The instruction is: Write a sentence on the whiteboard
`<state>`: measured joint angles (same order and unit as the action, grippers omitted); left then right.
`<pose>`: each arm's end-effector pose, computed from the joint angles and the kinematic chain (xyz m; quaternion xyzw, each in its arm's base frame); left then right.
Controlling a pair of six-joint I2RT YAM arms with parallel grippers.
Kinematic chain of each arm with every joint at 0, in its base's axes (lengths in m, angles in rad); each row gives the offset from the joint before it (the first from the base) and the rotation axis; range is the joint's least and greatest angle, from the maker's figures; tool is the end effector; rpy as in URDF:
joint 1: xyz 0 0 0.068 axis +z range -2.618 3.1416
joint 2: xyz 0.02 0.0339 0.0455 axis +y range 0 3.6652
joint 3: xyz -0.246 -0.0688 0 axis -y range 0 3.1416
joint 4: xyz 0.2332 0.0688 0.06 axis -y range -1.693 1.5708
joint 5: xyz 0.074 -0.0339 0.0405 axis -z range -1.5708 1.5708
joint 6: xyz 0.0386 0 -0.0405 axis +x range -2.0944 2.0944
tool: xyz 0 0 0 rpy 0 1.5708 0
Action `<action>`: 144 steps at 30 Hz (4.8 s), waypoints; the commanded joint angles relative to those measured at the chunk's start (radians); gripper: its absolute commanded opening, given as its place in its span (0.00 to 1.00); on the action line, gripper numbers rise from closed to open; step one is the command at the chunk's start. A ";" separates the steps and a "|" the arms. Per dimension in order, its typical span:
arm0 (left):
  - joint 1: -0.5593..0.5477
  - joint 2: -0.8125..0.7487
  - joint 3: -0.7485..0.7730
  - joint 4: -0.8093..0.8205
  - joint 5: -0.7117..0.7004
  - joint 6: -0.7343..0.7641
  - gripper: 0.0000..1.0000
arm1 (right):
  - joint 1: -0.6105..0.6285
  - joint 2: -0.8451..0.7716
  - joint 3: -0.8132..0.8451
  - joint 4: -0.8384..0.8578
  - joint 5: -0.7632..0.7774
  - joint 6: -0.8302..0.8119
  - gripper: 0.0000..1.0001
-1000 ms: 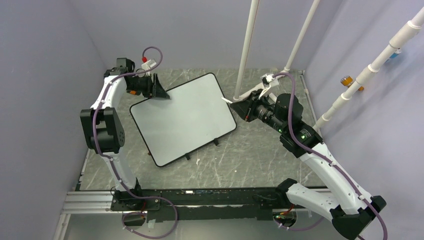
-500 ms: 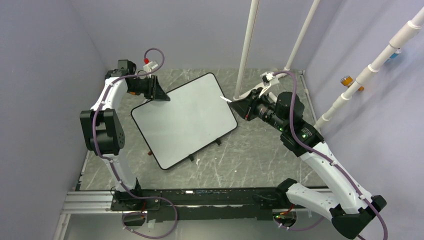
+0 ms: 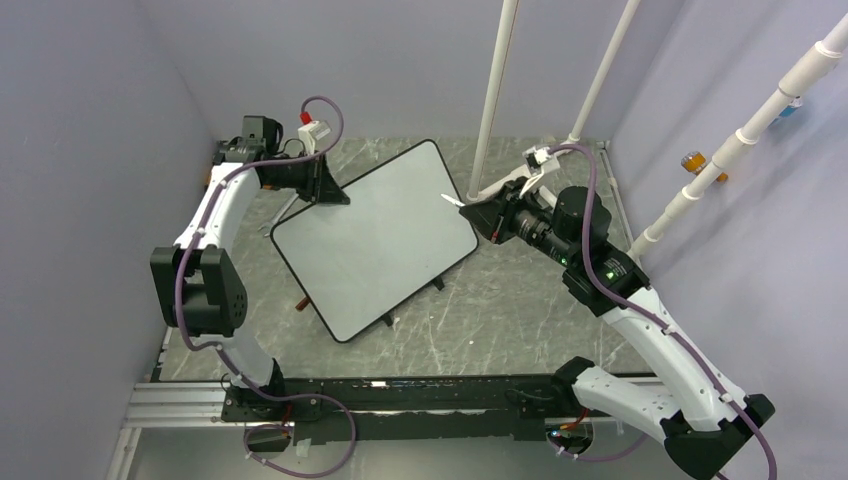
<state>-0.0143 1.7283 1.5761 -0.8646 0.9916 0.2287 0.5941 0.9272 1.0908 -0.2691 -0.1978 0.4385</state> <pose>0.3477 -0.0373 0.2995 0.2317 0.8241 -0.4292 0.2881 0.1647 0.1204 0.3957 -0.1233 0.7324 0.3924 0.5426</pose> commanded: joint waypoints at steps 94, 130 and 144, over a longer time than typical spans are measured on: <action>-0.220 -0.361 -0.353 0.201 -0.648 0.005 0.00 | 0.462 0.519 0.176 0.336 0.058 -0.199 0.00; -0.242 -0.368 -0.347 0.190 -0.666 -0.008 0.00 | 0.526 0.709 0.261 0.341 0.193 -0.175 0.00; -0.247 -0.371 -0.350 0.187 -0.671 -0.006 0.00 | 0.487 0.715 0.281 0.282 0.288 -0.179 0.00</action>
<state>-0.2371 1.3388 1.2617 -0.5278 0.4969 0.0937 1.1137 1.6199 1.3293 0.0456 0.0185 0.2649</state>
